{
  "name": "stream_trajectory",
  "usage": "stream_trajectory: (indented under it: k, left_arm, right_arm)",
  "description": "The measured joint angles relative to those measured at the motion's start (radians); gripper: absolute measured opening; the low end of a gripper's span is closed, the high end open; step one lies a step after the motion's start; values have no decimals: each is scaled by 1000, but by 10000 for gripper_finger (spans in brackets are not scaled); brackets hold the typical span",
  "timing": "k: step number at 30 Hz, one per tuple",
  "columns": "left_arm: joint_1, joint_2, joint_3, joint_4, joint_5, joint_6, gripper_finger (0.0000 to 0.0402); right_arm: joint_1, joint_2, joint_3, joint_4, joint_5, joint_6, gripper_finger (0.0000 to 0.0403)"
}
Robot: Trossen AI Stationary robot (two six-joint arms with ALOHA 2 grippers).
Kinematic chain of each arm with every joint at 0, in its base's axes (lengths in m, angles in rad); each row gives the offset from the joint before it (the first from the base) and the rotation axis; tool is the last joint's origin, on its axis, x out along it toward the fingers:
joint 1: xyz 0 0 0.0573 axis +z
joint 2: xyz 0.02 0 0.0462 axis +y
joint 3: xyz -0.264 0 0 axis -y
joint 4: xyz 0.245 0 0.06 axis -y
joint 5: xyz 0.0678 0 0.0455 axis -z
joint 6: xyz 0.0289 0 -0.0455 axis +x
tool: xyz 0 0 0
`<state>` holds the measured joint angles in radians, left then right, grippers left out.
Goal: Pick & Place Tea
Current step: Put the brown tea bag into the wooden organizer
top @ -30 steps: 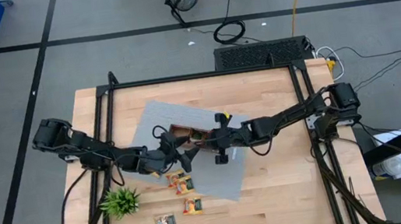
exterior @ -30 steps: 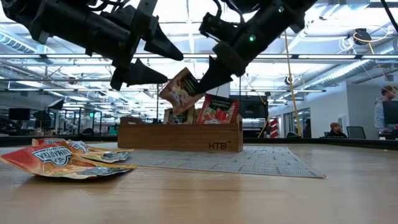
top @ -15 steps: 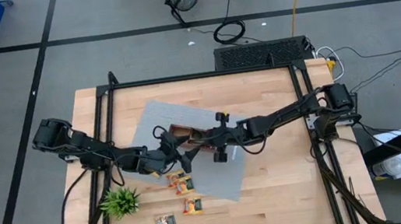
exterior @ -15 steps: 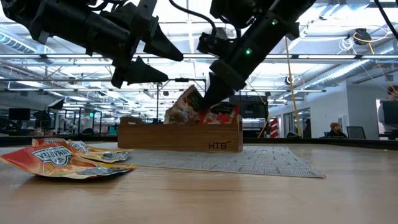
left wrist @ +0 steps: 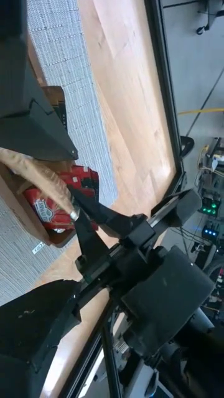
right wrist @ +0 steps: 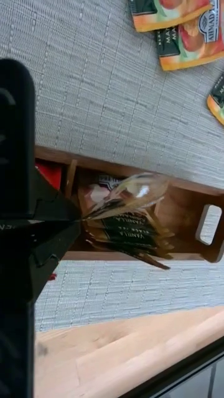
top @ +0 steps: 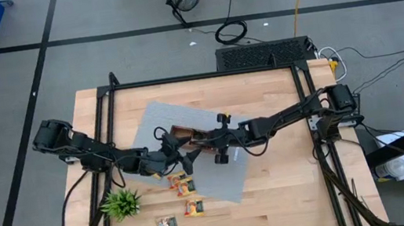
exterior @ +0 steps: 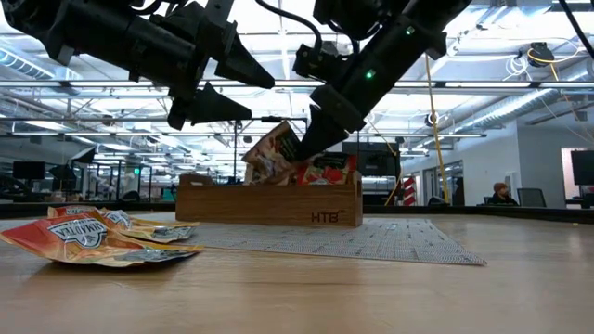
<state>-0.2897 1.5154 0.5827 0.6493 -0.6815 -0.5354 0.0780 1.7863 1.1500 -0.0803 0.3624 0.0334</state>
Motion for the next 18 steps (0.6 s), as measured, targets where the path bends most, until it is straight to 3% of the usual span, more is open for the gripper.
stream_trajectory:
  k: [18]
  left_arm:
    - [10,1,0,-68,107,-23,324]
  right_arm:
    - [8,0,0,-7,-1,0,0]
